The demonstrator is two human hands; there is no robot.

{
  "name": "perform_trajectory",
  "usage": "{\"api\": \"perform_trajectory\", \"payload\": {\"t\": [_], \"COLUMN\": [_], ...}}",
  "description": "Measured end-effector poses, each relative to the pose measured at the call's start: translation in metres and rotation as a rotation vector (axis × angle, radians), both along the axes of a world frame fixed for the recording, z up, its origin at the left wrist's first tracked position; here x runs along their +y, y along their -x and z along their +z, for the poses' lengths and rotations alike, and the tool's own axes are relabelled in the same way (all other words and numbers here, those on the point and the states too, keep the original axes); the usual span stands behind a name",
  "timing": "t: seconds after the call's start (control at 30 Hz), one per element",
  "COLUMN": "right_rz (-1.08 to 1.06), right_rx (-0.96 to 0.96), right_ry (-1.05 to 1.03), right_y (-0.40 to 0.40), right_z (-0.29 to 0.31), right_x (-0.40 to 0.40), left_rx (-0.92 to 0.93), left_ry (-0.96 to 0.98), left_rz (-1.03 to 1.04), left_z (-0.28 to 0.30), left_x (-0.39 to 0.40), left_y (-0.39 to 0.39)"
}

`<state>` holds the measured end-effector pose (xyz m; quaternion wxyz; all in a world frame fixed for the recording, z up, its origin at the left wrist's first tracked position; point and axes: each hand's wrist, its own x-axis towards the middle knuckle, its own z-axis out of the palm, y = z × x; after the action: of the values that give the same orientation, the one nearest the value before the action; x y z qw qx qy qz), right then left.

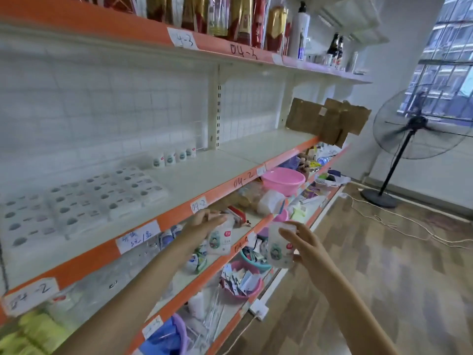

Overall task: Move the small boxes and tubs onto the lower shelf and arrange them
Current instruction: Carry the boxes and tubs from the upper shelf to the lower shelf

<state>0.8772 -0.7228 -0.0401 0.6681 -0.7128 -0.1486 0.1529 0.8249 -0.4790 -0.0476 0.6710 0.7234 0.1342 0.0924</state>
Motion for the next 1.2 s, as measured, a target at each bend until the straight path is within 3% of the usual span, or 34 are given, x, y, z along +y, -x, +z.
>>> {"api": "perform_trajectory", "payload": {"t": [0.4,0.9,1.2], "right_rz": [0.144,0.61,0.847], "right_rx": [-0.149,-0.183,-0.243], "right_ry": [-0.013,0.021,0.042], "right_y": [-0.231,-0.412,-0.463], "right_z": [0.056,0.013,-0.014], "right_x": [0.124,0.337,0.392], "left_rx": [-0.1,0.003,-0.038], "left_ry": [-0.11,-0.255,-0.255], "left_rz": [0.146,0.65,0.893], "left_z": [0.042,0.013,0.0], "left_x": [0.125,0.224,0.221], "left_y": [-0.214,-0.281,-0.329]}}
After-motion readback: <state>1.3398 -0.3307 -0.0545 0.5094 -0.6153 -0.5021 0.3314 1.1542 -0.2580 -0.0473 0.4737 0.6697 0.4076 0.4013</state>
